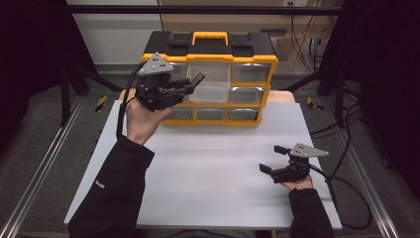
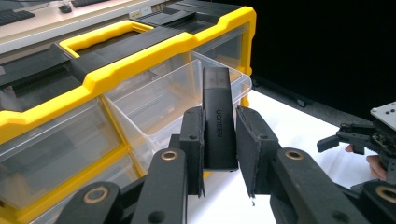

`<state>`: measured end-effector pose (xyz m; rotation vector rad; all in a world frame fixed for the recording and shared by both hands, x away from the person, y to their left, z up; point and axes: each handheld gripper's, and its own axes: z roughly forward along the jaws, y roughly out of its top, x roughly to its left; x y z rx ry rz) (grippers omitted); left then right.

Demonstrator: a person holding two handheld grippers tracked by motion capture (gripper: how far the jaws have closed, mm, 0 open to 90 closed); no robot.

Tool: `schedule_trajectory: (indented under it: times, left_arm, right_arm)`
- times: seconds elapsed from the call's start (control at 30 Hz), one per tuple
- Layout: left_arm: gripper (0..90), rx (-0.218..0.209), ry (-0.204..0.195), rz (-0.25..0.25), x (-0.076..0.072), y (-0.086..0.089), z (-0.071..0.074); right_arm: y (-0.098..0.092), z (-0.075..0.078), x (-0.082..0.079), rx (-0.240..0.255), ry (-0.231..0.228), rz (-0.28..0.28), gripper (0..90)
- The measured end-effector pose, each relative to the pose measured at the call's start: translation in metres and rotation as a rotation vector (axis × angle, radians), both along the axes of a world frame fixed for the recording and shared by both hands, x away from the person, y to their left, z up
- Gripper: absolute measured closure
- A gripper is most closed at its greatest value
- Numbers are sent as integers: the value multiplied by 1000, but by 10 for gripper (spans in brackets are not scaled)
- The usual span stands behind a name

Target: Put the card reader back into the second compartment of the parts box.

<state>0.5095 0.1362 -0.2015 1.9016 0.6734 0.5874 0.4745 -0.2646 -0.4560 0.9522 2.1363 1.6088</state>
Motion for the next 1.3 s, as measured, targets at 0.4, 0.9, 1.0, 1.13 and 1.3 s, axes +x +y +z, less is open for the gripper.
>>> schedule_trajectory:
  times: [0.4, 0.9, 1.0, 1.13, 1.3]
  left_arm:
    - [724, 12, 0, 14, 11, -4, 2]
    - [723, 27, 0, 32, 27, -7, 8]
    - [723, 33, 2, 33, 30, -7, 8]
    - [723, 32, 3, 39, 35, -8, 8]
    - [723, 44, 4, 43, 40, -9, 9]
  right_arm:
    - [0, 0, 0, 0, 3, 2, 2]
    - [0, 0, 0, 0, 0, 0, 2]
    - [-1, 0, 0, 1, -1, 1, 2]
    - [-1, 0, 0, 1, 0, 1, 2]
    - [-1, 1, 0, 3, -1, 0, 2]
